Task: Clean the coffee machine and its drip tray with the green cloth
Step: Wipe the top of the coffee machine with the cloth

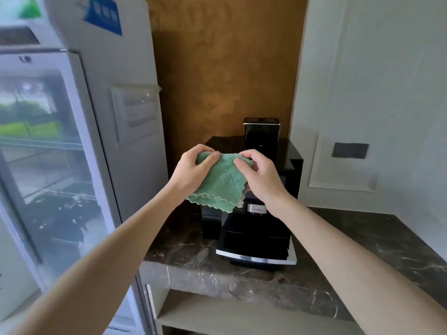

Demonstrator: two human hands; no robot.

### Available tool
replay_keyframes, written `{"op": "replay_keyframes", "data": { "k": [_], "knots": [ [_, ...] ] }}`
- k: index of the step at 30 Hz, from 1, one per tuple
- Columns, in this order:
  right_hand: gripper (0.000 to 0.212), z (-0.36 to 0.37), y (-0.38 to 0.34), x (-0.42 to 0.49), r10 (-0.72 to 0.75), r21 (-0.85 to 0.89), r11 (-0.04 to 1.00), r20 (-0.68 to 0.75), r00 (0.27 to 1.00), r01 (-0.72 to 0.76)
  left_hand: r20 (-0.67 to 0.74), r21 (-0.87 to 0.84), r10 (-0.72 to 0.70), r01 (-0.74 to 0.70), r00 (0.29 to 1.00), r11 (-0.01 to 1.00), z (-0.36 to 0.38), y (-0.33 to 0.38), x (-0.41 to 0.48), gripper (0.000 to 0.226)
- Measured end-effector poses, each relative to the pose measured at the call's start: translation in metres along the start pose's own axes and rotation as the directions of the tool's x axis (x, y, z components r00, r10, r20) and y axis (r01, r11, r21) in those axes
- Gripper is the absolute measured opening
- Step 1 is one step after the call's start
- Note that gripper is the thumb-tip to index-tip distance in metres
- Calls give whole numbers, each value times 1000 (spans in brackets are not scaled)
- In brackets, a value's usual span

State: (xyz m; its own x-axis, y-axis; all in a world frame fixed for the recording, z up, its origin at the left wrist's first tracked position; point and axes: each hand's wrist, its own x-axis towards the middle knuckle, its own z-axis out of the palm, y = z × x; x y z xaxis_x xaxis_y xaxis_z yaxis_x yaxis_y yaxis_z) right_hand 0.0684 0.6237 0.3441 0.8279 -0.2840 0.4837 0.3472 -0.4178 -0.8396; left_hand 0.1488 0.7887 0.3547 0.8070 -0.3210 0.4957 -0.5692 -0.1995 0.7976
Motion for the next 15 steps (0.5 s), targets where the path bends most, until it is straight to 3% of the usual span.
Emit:
{"op": "replay_keyframes", "data": {
  "k": [3, 8, 12, 15],
  "knots": [
    [18, -3, -14, 31, 122, 193, 973, 44, 992, -128, 22, -151, -47, 50, 999, 987, -6, 4, 34, 23],
    [31, -5, -12, 78, 146, 351, 916, 164, 976, -196, -7, -293, -142, 134, 990, 947, 0, 7, 95, 12],
    [45, -14, 6, 114, 123, 213, 967, 76, 989, -137, 7, -289, -160, 156, 987, 945, 15, 3, 134, 20],
    [32, -23, 25, 145, 67, 171, 983, 31, 997, -71, 17, -278, -129, 129, 992, 952, 32, -6, 165, 20]
  ]
}}
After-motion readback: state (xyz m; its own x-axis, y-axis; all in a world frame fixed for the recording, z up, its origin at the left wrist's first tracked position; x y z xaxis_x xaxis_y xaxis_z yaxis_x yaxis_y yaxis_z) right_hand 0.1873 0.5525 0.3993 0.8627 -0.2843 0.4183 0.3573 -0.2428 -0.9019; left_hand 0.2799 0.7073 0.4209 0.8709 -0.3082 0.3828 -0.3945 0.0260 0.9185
